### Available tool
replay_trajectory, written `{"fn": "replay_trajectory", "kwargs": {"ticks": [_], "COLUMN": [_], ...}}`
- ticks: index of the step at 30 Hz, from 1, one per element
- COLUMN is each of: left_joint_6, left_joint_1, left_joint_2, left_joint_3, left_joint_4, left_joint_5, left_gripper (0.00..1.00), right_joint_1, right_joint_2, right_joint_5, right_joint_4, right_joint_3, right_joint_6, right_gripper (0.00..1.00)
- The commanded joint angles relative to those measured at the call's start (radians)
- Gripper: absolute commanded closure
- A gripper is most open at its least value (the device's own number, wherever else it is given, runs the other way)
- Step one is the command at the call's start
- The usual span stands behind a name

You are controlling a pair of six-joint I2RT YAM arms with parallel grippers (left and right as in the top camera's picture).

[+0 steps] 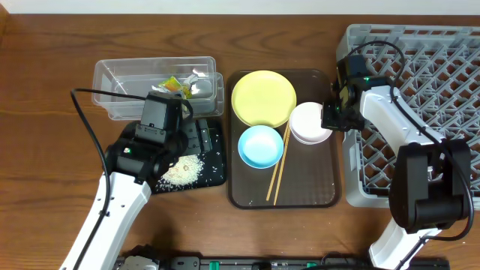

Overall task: Sort waste into correct bins and load items into the dishwasher rack
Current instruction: 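Grasp the pink bowl rim with the right gripper, then lift the pink bowl and set it upright in the rack's back corner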

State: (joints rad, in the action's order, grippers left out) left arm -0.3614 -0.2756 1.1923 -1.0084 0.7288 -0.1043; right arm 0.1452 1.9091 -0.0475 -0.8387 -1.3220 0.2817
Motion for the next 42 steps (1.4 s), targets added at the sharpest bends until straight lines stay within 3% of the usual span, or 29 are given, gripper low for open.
{"fn": "replay_trajectory", "kwargs": {"ticks": [1, 6, 10, 17, 22, 26, 34, 42], "left_joint_6": [0.016, 0.016, 0.016, 0.016, 0.016, 0.016, 0.016, 0.016], "left_joint_1": [0.002, 0.002, 0.002, 0.002, 0.002, 0.002, 0.002, 0.002], "left_joint_2": [0.004, 0.004, 0.004, 0.004, 0.004, 0.004, 0.004, 0.004], "left_joint_3": [-0.008, -0.008, -0.008, -0.008, -0.008, -0.008, -0.008, -0.008], "left_joint_4": [0.000, 0.000, 0.000, -0.001, 0.000, 0.000, 0.003, 0.019], "left_joint_5": [0.012, 0.012, 0.012, 0.012, 0.012, 0.011, 0.011, 0.011], "left_gripper": [0.15, 0.15, 0.15, 0.15, 0.15, 0.15, 0.15, 0.15], "right_joint_1": [-0.012, -0.023, -0.022, -0.022, -0.023, -0.027, -0.059, -0.040], "right_joint_2": [-0.060, -0.194, -0.324, -0.421, -0.354, -0.256, -0.056, 0.063], "right_joint_5": [0.032, 0.076, 0.261, 0.677, 0.932, 1.067, 1.095, 1.095], "right_joint_4": [0.002, 0.030, 0.117, 0.406, 0.661, 0.820, 1.088, 1.133], "right_joint_3": [-0.006, -0.006, -0.006, -0.006, -0.006, -0.006, -0.006, -0.006], "right_joint_6": [0.006, -0.036, -0.044, -0.390, -0.585, -0.616, -0.734, -0.735], "right_gripper": [0.99, 0.99, 0.99, 0.99, 0.99, 0.99, 0.99, 0.99]}}
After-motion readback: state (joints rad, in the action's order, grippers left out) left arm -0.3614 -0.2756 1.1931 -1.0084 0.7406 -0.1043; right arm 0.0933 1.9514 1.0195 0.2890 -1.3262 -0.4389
